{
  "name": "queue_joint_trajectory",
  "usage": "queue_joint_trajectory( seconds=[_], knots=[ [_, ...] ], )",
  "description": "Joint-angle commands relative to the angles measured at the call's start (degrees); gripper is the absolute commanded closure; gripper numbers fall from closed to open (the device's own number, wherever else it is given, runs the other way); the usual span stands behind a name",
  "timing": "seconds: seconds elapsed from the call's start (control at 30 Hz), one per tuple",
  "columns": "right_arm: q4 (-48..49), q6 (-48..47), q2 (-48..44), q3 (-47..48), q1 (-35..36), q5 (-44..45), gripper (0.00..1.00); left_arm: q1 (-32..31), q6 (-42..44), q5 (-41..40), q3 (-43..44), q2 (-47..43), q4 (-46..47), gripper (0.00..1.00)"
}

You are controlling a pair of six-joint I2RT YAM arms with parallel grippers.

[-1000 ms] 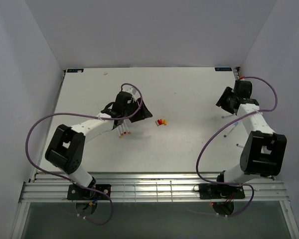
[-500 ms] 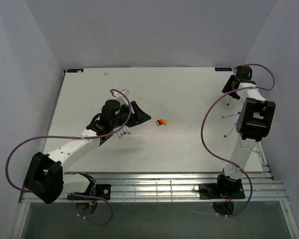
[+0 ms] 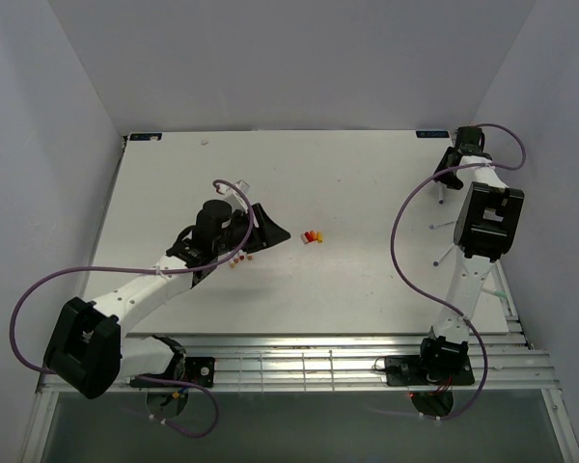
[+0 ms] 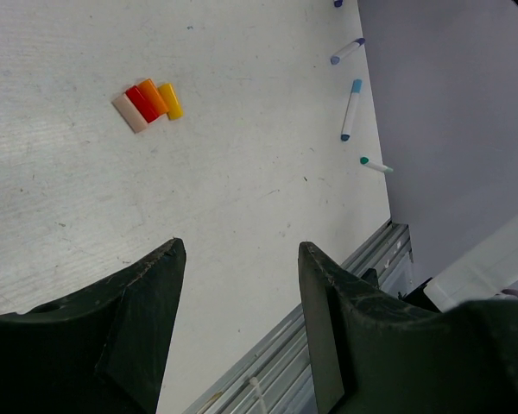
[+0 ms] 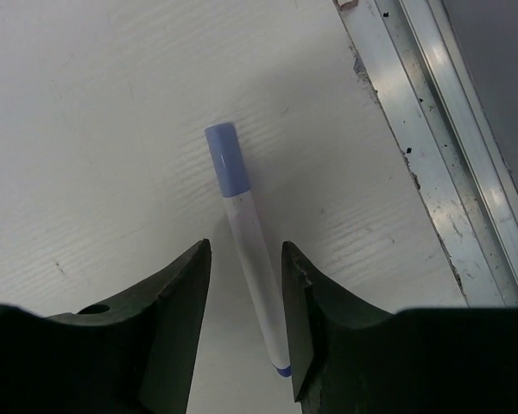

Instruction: Open the pen caps

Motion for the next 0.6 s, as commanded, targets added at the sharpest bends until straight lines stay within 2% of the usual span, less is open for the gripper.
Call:
queue_joint_trajectory(
  seconds=[0.0, 0.13, 0.17, 0.33, 0.47, 0.57],
  knots=[
    [-1.24, -0.75, -0.48, -0.88, -0.23, 1.5, 0.56, 0.0, 0.72, 1.25, 0.14, -1.85, 1.17, 0.35],
    [-2.74, -0.31, -0.57, -2.9, -0.05, 2.03, 0.62, 0.0, 0.54, 1.69, -0.12, -2.03, 1.17, 0.35],
    [-2.91, -0.75, -0.57, -3.86, 0.03, 3.34, 0.66, 0.0, 0.45, 1.69, -0.47, -2.47, 1.0, 0.35],
    [-4.05, -2.59, -0.21, -4.84, 1.26, 7.91, 0.74, 0.0, 0.8, 0.72, -0.74, -4.57, -0.41, 0.35],
    [-3.79, -2.86, -0.74, -5.1, 2.58, 7.31, 0.92, 0.0, 1.59, -1.3, -0.57, -6.16, -2.34, 0.35],
    [-1.42, -3.82, -4.06, -5.89, 5.21, 6.43, 0.92, 0.0, 1.77, -1.21, 0.49, -5.99, -4.88, 0.35]
  ],
)
